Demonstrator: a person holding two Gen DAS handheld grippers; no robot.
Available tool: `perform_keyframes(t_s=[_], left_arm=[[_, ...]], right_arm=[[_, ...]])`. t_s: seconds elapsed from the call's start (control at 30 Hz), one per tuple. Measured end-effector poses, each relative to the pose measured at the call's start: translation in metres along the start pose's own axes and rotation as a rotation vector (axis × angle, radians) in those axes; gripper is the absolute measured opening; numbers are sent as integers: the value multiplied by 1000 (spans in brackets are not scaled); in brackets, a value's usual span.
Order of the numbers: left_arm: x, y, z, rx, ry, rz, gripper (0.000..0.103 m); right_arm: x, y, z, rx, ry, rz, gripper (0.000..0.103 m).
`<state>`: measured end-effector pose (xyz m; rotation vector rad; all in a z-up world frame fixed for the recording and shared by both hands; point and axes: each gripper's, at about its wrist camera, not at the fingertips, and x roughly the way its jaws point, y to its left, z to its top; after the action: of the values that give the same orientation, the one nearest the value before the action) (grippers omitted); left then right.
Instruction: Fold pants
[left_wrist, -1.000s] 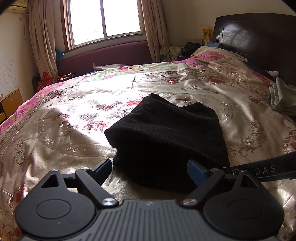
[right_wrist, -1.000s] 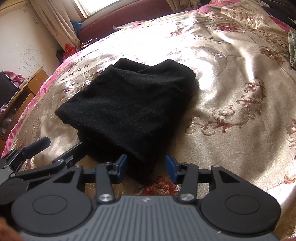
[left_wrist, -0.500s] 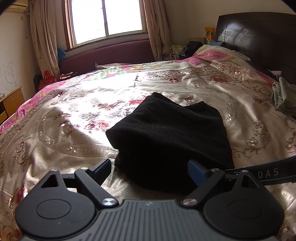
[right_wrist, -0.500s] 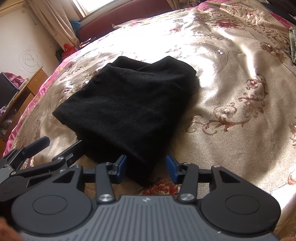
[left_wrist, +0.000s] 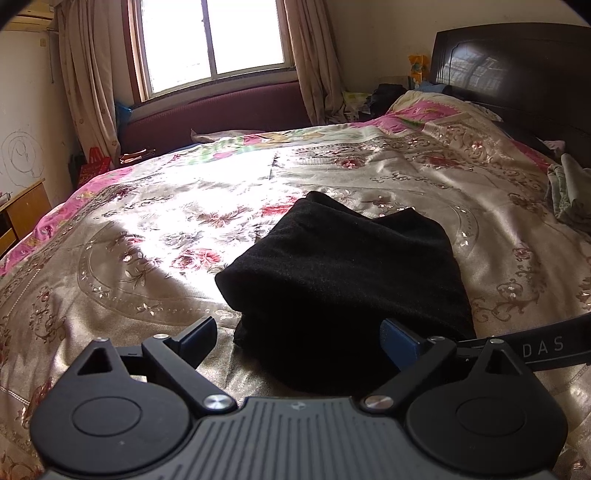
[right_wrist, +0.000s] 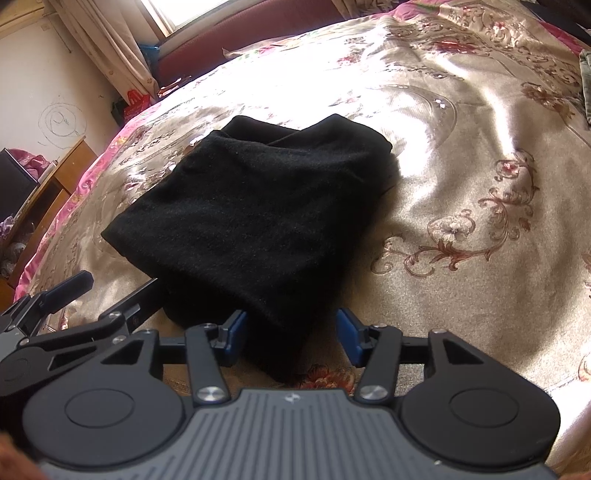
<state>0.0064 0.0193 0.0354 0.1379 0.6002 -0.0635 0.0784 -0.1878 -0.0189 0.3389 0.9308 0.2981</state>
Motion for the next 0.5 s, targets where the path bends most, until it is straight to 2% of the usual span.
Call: perform_keyframes(t_s=[0.5], left_arm=[[2,1,0,-5,3,-1,103]], right_arm=[[3,0,2,-1,7,0,54]])
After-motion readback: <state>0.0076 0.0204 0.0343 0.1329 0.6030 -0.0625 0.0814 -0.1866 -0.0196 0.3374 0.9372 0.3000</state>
